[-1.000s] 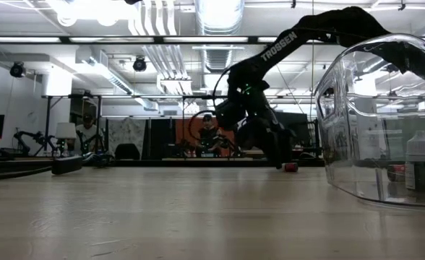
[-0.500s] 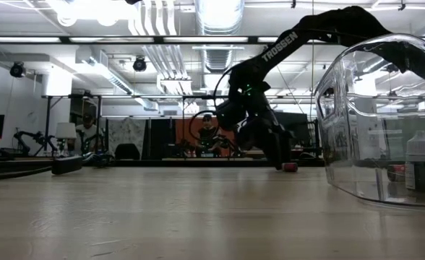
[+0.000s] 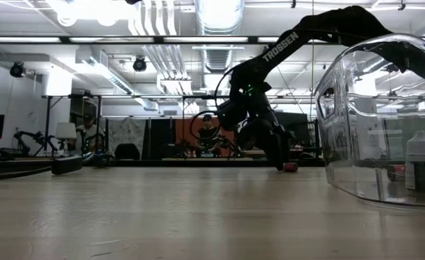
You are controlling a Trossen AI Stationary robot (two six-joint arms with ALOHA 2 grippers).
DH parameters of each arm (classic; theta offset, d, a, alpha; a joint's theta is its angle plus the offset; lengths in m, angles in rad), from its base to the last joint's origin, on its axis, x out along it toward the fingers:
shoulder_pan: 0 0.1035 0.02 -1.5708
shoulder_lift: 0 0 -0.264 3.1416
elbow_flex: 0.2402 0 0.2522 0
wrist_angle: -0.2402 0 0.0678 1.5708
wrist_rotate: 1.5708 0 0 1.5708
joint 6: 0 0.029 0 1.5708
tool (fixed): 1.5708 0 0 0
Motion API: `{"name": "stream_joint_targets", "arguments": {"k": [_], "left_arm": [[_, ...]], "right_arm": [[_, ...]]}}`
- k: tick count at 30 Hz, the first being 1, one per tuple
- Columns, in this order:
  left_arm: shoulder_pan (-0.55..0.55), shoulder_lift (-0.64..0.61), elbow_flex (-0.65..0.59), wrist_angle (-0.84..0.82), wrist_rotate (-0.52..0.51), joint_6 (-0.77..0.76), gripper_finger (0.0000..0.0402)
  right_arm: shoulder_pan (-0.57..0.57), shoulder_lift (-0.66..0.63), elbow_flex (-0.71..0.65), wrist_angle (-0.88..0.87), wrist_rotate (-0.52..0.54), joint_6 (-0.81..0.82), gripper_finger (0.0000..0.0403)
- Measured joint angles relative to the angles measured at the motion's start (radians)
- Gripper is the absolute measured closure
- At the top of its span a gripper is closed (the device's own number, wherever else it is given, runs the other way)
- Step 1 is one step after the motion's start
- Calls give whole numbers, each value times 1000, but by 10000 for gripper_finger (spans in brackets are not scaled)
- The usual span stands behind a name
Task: Pick & Place food coloring
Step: Put the pink food color into the transparent bin
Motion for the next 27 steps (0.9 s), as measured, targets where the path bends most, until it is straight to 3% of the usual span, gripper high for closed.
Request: {"name": "stream_joint_targets", "arguments": {"k": [11, 21, 27], "left_arm": [[0, 0, 0, -7, 0, -1, 220], [0, 0, 0, -15, 1, -29, 220], [0, 0, 0, -32, 0, -48, 220]], "right_arm": [[1, 1, -1, -3, 1, 3, 364], [9, -27, -4, -5, -23, 36, 367], [29, -195, -5, -50, -61, 92, 367]]}}
